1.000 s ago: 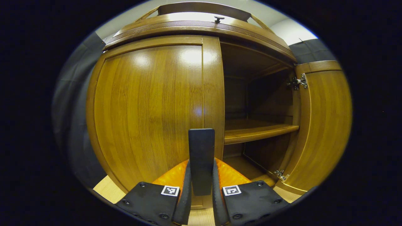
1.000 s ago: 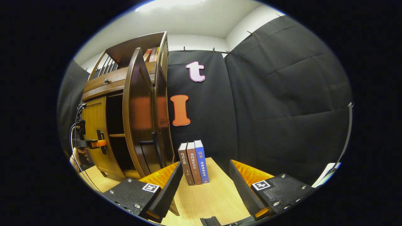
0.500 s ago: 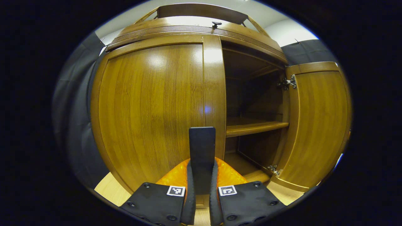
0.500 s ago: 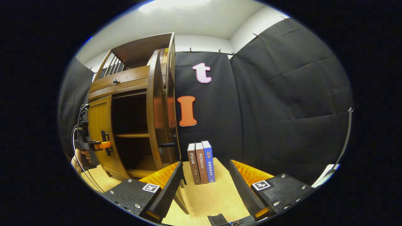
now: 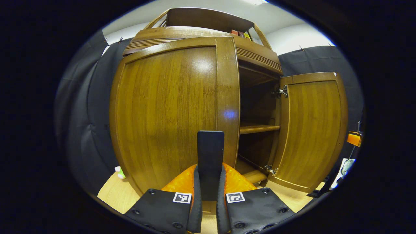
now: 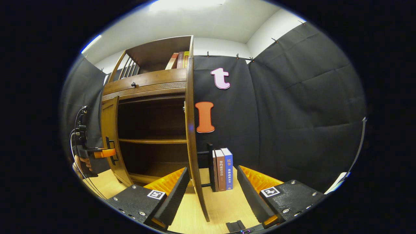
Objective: Open the right door of the double-door shoe cabinet with the right hand, and open the left door with the left hand.
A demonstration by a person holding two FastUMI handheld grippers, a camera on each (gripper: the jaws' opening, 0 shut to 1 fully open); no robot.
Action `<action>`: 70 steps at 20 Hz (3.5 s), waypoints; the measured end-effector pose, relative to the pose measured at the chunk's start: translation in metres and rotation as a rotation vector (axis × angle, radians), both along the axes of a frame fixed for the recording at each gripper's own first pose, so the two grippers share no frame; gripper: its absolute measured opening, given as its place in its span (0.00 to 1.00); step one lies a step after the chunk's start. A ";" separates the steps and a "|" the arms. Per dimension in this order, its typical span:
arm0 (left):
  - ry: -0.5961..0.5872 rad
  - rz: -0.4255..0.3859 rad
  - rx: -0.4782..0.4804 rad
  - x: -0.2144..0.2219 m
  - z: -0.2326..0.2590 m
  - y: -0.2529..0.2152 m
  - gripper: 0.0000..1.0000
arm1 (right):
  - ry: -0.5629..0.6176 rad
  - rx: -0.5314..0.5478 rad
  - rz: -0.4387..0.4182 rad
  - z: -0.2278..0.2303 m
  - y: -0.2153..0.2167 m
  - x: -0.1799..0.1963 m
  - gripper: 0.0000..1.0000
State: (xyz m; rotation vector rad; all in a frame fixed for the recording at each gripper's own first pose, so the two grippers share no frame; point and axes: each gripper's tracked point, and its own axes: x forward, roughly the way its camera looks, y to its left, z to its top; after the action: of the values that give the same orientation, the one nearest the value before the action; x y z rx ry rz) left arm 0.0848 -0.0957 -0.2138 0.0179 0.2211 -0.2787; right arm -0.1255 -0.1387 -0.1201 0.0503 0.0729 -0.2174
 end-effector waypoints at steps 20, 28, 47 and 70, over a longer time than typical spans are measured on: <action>-0.013 0.030 0.027 -0.073 0.020 0.069 0.24 | 0.000 0.009 0.136 0.001 0.073 0.020 0.92; -0.020 0.085 0.049 -0.093 0.027 0.104 0.24 | 0.002 0.009 0.172 0.002 0.090 0.025 1.00; -0.051 0.233 0.071 -0.119 0.042 0.183 0.11 | -0.030 0.035 0.278 0.004 0.151 0.053 0.80; -0.109 0.363 0.040 -0.122 0.053 0.201 0.07 | -0.012 0.028 0.291 -0.012 0.153 0.062 1.00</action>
State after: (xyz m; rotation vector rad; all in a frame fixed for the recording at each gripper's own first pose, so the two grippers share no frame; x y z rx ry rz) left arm -0.0376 0.1057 -0.1607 0.0315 0.1184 0.0886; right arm -0.0632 0.0148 -0.1324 0.0686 0.0703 0.0743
